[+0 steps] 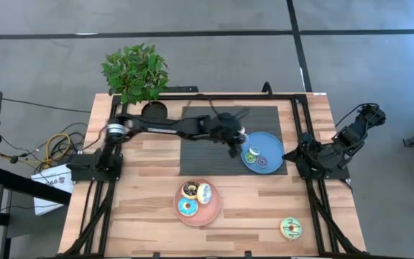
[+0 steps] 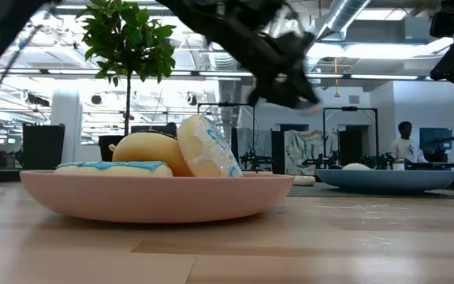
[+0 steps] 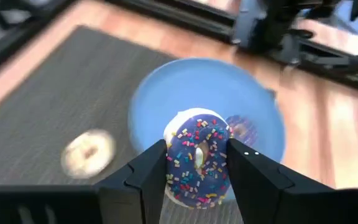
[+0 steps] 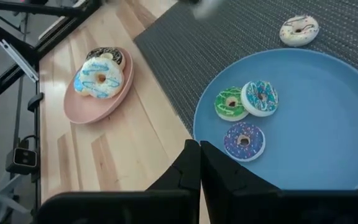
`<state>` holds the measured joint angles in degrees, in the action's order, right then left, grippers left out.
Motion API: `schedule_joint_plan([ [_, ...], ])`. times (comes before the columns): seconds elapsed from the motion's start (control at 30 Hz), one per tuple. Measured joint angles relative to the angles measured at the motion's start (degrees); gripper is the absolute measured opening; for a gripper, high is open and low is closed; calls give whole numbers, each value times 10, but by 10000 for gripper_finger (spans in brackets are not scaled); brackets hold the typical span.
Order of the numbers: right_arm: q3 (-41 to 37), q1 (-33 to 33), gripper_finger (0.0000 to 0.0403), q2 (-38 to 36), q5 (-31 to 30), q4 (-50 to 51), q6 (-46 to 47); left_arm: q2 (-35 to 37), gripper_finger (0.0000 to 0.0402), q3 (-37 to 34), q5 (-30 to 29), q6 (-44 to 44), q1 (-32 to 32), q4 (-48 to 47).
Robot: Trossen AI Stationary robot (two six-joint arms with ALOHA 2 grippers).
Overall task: Pick & Place donuts
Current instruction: Put the small dark blue donut onto the blue plate
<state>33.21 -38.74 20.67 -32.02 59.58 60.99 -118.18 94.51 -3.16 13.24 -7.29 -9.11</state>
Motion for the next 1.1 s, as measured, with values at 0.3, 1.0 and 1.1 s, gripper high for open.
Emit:
schedule_joint_plan([
  [0.3,0,0,1,0,0,-5,0,-198,152,293,17,6,-9,-143],
  [1.0,0,0,1,0,4,0,0,-292,152,402,26,9,-8,-210],
  [1.1,0,0,1,0,1,0,0,-292,152,402,24,9,-9,-233],
])
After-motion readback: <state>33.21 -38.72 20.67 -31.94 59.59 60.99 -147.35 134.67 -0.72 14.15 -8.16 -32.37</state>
